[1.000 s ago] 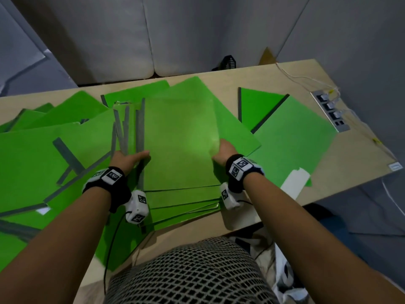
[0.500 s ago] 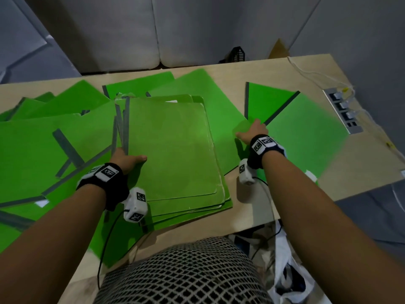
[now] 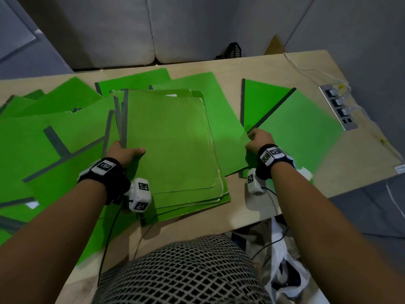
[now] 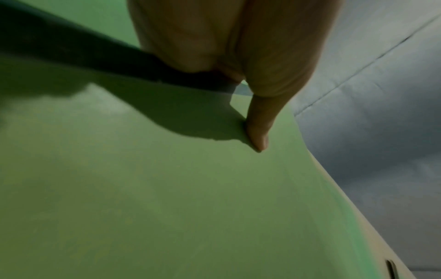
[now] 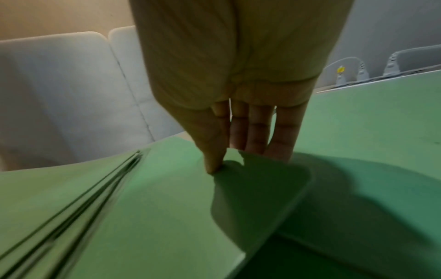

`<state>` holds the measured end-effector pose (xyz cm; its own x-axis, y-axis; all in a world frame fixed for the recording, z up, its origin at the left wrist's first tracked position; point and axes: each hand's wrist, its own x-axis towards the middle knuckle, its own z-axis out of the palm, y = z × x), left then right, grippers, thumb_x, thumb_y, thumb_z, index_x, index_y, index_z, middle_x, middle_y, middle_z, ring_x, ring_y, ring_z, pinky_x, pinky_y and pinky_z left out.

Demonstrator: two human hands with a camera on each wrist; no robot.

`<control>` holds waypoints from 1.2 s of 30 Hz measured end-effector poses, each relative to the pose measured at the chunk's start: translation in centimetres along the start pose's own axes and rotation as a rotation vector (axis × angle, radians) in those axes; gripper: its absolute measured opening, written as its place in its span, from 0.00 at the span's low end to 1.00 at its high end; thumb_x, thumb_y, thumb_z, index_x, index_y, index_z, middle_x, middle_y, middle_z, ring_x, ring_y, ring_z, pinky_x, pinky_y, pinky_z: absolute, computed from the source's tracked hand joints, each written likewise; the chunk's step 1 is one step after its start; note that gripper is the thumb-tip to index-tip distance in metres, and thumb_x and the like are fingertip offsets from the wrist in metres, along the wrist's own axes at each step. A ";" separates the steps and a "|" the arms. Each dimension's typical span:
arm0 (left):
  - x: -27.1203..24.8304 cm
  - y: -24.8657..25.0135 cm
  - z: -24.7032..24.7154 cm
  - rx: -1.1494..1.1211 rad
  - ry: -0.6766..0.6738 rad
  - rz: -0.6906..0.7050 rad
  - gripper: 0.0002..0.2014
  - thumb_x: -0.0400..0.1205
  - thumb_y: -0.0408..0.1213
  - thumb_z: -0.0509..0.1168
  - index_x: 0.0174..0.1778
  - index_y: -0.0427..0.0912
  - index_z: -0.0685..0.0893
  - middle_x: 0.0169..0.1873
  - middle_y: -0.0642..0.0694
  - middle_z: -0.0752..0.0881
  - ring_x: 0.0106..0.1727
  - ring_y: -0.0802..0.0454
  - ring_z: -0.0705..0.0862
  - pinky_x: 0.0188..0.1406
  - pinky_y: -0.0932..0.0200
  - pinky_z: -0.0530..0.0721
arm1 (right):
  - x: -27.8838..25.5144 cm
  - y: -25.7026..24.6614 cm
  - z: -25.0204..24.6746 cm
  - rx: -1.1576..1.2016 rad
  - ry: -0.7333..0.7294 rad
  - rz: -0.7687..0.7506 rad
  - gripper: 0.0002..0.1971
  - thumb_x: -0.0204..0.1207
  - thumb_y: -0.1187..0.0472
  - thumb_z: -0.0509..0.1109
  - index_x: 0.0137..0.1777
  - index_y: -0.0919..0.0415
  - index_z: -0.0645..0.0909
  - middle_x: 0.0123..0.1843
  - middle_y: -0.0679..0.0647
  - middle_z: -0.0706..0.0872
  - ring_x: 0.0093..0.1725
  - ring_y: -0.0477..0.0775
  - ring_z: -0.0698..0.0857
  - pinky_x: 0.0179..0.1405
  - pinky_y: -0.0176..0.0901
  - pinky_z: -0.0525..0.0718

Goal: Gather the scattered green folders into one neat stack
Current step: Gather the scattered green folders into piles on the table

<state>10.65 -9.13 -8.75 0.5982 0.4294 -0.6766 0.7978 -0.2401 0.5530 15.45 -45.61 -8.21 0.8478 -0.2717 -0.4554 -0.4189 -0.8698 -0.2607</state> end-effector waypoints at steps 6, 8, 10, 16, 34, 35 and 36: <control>-0.7 1.4 2.4 0.027 0.013 0.038 0.38 0.77 0.44 0.73 0.77 0.31 0.64 0.70 0.32 0.76 0.69 0.31 0.77 0.68 0.37 0.78 | -1.9 0.2 1.2 0.009 -0.051 -0.094 0.12 0.71 0.65 0.74 0.54 0.65 0.84 0.53 0.63 0.88 0.51 0.62 0.86 0.51 0.50 0.86; -0.6 1.3 2.5 0.037 0.015 0.029 0.38 0.77 0.44 0.73 0.78 0.31 0.64 0.70 0.31 0.76 0.69 0.31 0.77 0.68 0.37 0.78 | -2.0 0.9 0.8 0.067 -0.027 -0.058 0.09 0.74 0.63 0.71 0.53 0.64 0.86 0.53 0.62 0.89 0.50 0.61 0.86 0.50 0.46 0.84; -0.6 1.2 2.5 0.037 0.019 0.029 0.38 0.77 0.44 0.73 0.77 0.31 0.64 0.69 0.30 0.77 0.68 0.31 0.78 0.66 0.37 0.79 | -1.7 2.1 0.2 0.122 0.043 0.035 0.10 0.76 0.62 0.69 0.54 0.66 0.86 0.55 0.63 0.88 0.54 0.63 0.86 0.56 0.49 0.84; -0.9 1.0 2.4 0.038 0.017 0.017 0.39 0.77 0.45 0.73 0.77 0.32 0.63 0.69 0.30 0.77 0.67 0.30 0.78 0.67 0.34 0.79 | -2.3 8.0 -1.4 0.142 0.148 0.574 0.46 0.74 0.46 0.71 0.84 0.62 0.49 0.84 0.67 0.54 0.83 0.70 0.57 0.76 0.69 0.63; -0.4 0.3 2.1 0.054 -0.004 0.006 0.38 0.76 0.47 0.74 0.76 0.33 0.65 0.67 0.30 0.79 0.66 0.29 0.80 0.65 0.33 0.80 | -3.9 11.9 -1.0 0.203 0.080 0.627 0.66 0.59 0.42 0.84 0.85 0.64 0.42 0.84 0.69 0.52 0.82 0.73 0.58 0.78 0.72 0.63; -0.4 0.2 2.1 0.053 -0.005 0.004 0.38 0.76 0.47 0.74 0.76 0.33 0.65 0.67 0.30 0.79 0.66 0.29 0.80 0.65 0.32 0.80 | -3.8 12.1 -1.0 0.287 0.089 0.624 0.63 0.61 0.45 0.84 0.84 0.64 0.45 0.84 0.68 0.54 0.81 0.72 0.59 0.78 0.69 0.64; -0.4 0.1 2.0 0.053 -0.007 0.004 0.38 0.75 0.47 0.74 0.76 0.33 0.65 0.67 0.30 0.79 0.66 0.29 0.80 0.65 0.32 0.80 | -4.1 12.0 -1.1 0.322 0.081 0.598 0.59 0.62 0.49 0.84 0.84 0.64 0.48 0.84 0.67 0.56 0.81 0.71 0.61 0.79 0.67 0.65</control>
<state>10.62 -11.05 -9.41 0.6019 0.4227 -0.6776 0.7981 -0.2878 0.5294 7.29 -55.38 -8.51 0.4572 -0.7079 -0.5383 -0.8879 -0.3983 -0.2303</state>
